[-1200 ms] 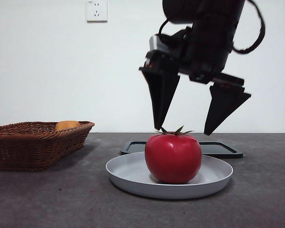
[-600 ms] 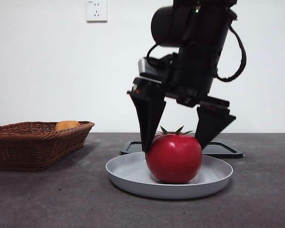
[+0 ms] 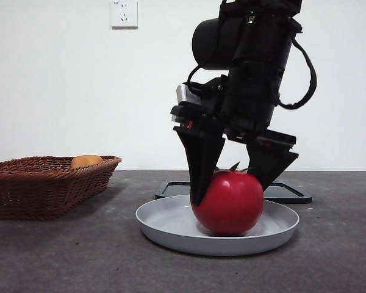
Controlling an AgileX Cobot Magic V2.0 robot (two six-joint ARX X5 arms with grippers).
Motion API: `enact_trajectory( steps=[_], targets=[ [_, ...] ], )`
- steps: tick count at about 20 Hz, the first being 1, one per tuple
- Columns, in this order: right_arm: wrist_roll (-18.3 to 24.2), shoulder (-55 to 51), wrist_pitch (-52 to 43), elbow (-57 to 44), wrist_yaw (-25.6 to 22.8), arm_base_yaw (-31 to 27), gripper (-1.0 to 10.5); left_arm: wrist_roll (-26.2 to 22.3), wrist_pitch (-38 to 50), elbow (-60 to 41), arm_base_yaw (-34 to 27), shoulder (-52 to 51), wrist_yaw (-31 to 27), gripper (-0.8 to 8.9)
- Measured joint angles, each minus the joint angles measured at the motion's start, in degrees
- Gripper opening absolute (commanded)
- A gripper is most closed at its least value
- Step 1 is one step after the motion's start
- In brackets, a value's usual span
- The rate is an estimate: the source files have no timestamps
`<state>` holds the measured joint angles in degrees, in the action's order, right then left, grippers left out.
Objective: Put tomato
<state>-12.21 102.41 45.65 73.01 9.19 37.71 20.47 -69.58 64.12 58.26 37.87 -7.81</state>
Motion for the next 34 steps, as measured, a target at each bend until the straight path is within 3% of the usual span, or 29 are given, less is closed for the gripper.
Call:
enact_trajectory(
  steps=[10, 17, 22, 29, 34],
  targets=[
    [0.4, 1.2, 4.2, 23.0, 0.0, -7.8, 2.6, 0.0, 2.4, 0.0, 0.0, 0.0, 0.0, 6.55],
    [1.9, 24.2, 11.8, 46.6, 0.2, -16.2, 2.6, -2.7, 5.6, 0.0, 0.0, 0.0, -1.3, 6.55],
    [1.9, 31.3, 8.1, 48.3, -0.2, -17.5, 2.6, -3.2, 7.3, 0.0, 0.0, 0.0, -1.4, 6.55],
    [3.0, 32.2, 7.7, 48.3, -0.3, -17.5, 2.9, -3.5, 7.3, 0.0, 0.0, 0.2, -3.0, 6.55],
    [3.4, 32.2, 7.0, 48.3, -1.4, -17.5, 5.9, -3.7, 7.1, 0.0, 0.0, 0.3, -3.0, 6.55]
  ],
)
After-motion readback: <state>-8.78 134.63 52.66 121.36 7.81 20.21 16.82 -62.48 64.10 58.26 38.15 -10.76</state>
